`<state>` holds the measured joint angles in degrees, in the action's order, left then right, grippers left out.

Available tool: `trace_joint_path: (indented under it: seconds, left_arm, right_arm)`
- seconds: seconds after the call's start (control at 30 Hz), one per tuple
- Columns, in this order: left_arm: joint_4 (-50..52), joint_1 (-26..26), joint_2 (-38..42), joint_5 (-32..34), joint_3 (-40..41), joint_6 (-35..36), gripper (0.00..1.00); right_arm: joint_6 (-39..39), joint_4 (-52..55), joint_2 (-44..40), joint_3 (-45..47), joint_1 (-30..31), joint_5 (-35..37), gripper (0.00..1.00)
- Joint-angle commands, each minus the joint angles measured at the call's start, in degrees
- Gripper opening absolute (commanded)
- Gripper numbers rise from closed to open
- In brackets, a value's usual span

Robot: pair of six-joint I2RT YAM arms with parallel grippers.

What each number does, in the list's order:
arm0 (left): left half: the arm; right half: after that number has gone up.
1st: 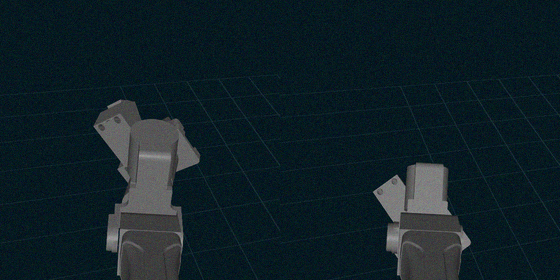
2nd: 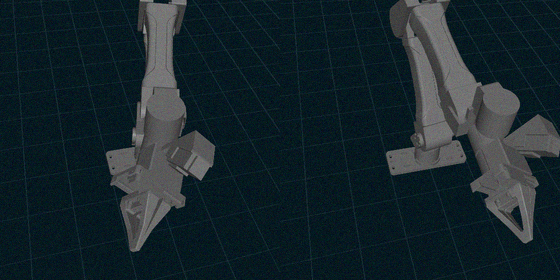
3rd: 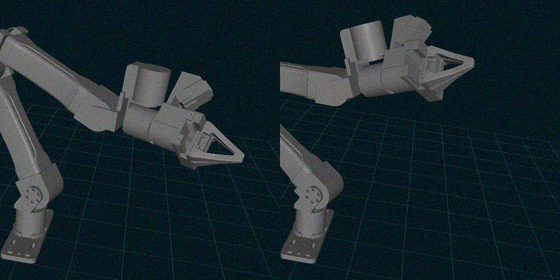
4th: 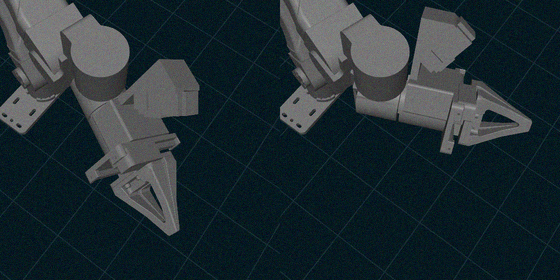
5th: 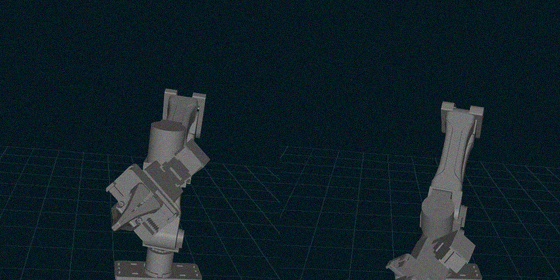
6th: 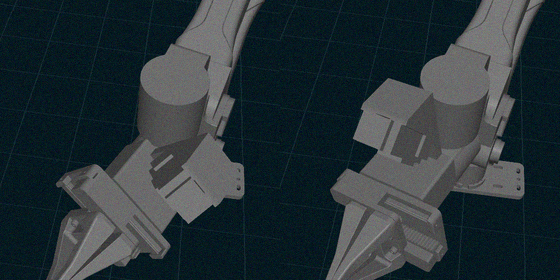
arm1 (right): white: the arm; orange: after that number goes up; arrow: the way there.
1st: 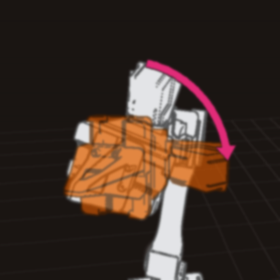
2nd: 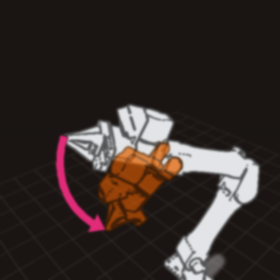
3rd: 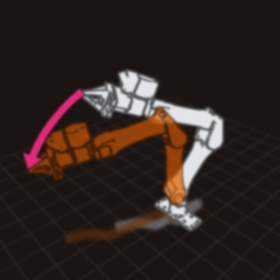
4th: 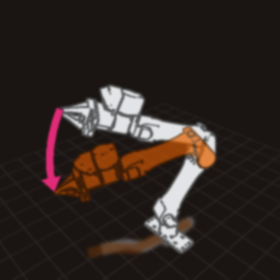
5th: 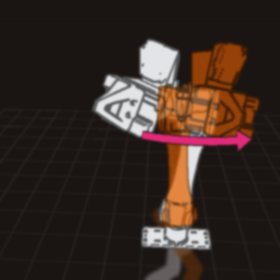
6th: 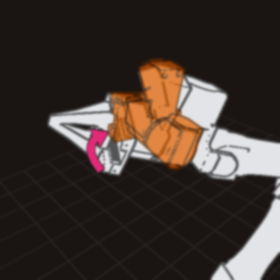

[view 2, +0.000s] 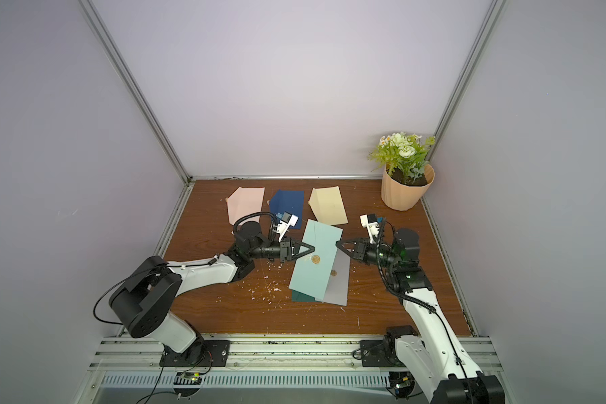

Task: Open the envelope
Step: Pick up the envelope from the envelope.

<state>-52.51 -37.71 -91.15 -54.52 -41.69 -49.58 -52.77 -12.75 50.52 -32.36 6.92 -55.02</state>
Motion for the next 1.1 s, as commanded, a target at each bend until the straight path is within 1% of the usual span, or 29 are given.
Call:
trace_joint_path:
  seconds: [0.0, 0.07, 0.1, 0.17, 0.23, 0.37, 0.43, 0.5, 0.6, 0.7, 0.77, 0.93, 1.0, 1.07]
  left_arm:
    - [-4.7, 0.6, -0.6, -1.5, 0.9, -1.4, 0.0]
    - [-6.8, 0.6, -0.7, -1.7, 1.5, -2.7, 0.0]
    - [-7.8, 0.7, -0.7, -1.8, 1.9, -3.3, 0.0]
    - [-10.4, 1.1, -0.8, -2.1, 2.5, -5.1, 0.0]
    - [-12.9, 1.9, -0.4, -2.3, 3.1, -6.7, 0.0]
    - [-17.3, 4.6, 1.8, -2.8, 4.5, -10.4, 0.0]
    - [-17.7, 6.0, 3.7, -3.0, 5.1, -11.3, 0.0]
    - [-17.7, 7.3, 5.9, -2.9, 5.6, -12.2, 0.0]
    - [-17.7, 8.3, 8.8, -2.8, 6.4, -13.4, 0.0]
    - [-17.4, 8.8, 11.5, -2.3, 7.0, -14.0, 0.0]
    - [-15.1, 9.3, 13.3, -1.8, 7.2, -13.2, 0.0]
    - [-4.8, 10.8, 17.1, -0.1, 7.8, -7.6, 0.01]
    - [-2.2, 11.3, 18.6, 0.7, 8.2, -6.1, 0.01]
    - [0.9, 11.8, 20.0, 1.3, 8.2, -4.5, 0.01]
  right_arm:
    - [1.0, -3.2, 0.0, -2.5, 0.8, -0.1, 0.03]
    - [1.4, -3.3, 0.1, -2.8, 1.0, -0.2, 0.27]
    - [1.8, -3.4, 0.1, -2.9, 1.0, -0.3, 0.34]
    - [2.5, -3.6, 0.0, -3.4, 1.0, -0.2, 0.43]
    - [2.6, -5.2, -0.2, -3.6, 1.1, -0.3, 0.47]
    - [4.0, -8.2, -0.4, -4.2, 1.4, 0.8, 0.5]
    - [5.9, -8.4, 0.0, -4.8, 1.9, 2.5, 0.5]
    - [5.3, -11.3, 1.2, -4.7, 2.6, 3.2, 0.51]
    - [2.4, -17.8, 3.9, -4.5, 5.4, 4.0, 0.5]
    - [1.7, -21.3, 7.0, -5.9, 9.7, 5.9, 0.5]
    - [1.3, -23.2, 9.2, -7.1, 12.3, 7.0, 0.49]
    - [-0.6, -27.8, 13.6, -10.1, 16.7, 8.3, 0.46]
    - [-0.7, -28.3, 15.2, -11.4, 18.4, 8.8, 0.43]
    - [-0.5, -28.3, 16.9, -12.8, 20.1, 9.2, 0.38]
